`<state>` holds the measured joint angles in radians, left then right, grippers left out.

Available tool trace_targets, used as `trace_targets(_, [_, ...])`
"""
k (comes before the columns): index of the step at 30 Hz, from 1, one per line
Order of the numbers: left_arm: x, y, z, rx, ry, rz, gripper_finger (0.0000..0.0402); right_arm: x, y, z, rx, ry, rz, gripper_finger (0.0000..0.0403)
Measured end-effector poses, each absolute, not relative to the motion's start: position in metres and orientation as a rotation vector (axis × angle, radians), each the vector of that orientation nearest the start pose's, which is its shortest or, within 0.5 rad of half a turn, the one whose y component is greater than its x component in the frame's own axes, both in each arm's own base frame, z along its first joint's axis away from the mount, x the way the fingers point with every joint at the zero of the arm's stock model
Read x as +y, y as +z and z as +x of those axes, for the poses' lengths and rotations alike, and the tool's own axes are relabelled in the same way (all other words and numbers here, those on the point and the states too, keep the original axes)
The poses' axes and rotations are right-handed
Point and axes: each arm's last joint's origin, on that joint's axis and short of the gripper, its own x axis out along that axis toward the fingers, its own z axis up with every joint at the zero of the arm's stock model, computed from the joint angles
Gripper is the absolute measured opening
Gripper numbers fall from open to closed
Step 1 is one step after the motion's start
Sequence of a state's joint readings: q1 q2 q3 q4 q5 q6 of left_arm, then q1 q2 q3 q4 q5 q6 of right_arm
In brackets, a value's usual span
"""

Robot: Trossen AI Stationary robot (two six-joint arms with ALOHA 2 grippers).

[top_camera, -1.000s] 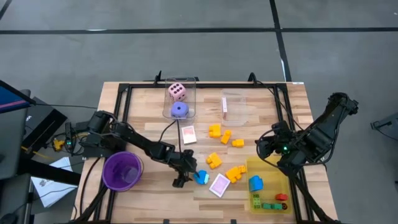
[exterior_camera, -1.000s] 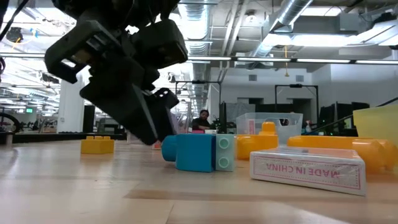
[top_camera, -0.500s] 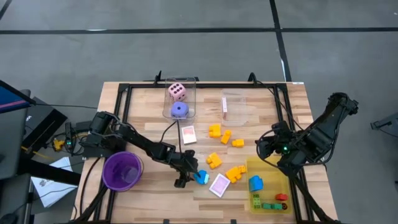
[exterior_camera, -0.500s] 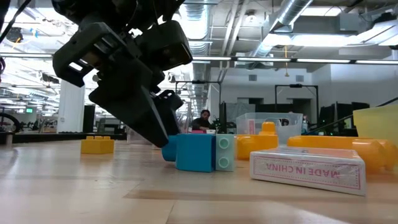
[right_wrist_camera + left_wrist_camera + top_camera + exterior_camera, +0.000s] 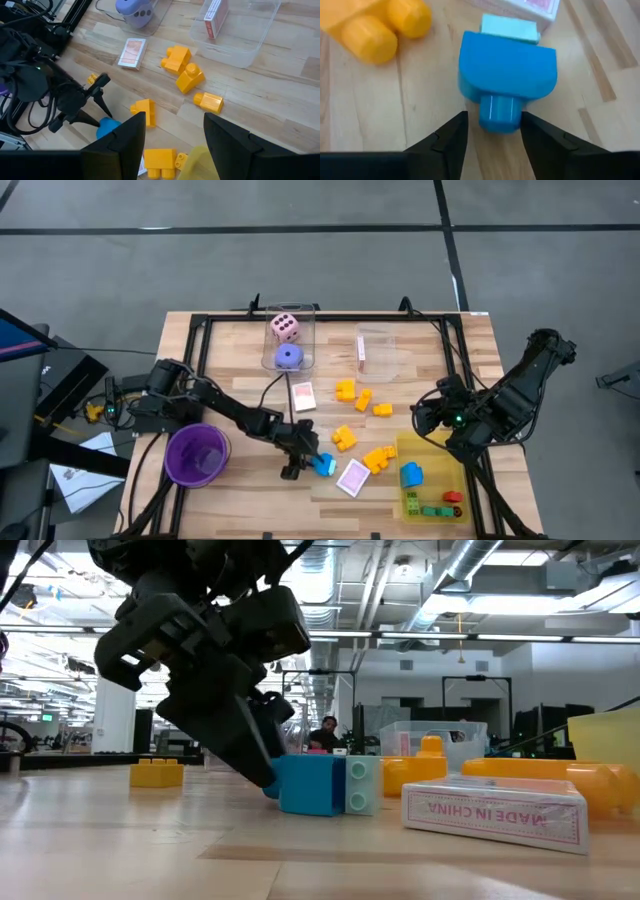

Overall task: Pick & Place Toys
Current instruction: Put the blue game piece into the bin

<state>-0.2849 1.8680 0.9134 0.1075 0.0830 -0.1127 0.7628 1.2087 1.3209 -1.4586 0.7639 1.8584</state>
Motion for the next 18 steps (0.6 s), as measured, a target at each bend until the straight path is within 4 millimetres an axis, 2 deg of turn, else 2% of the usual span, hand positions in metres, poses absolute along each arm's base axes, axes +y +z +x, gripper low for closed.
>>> trace_targets(18, [-0.0960,0.1153,0.3381,0.881,-0.295,-0.028,0.0090,0.1119,0.3510,0.1461,0.578,-0.767,0.776,0.0193])
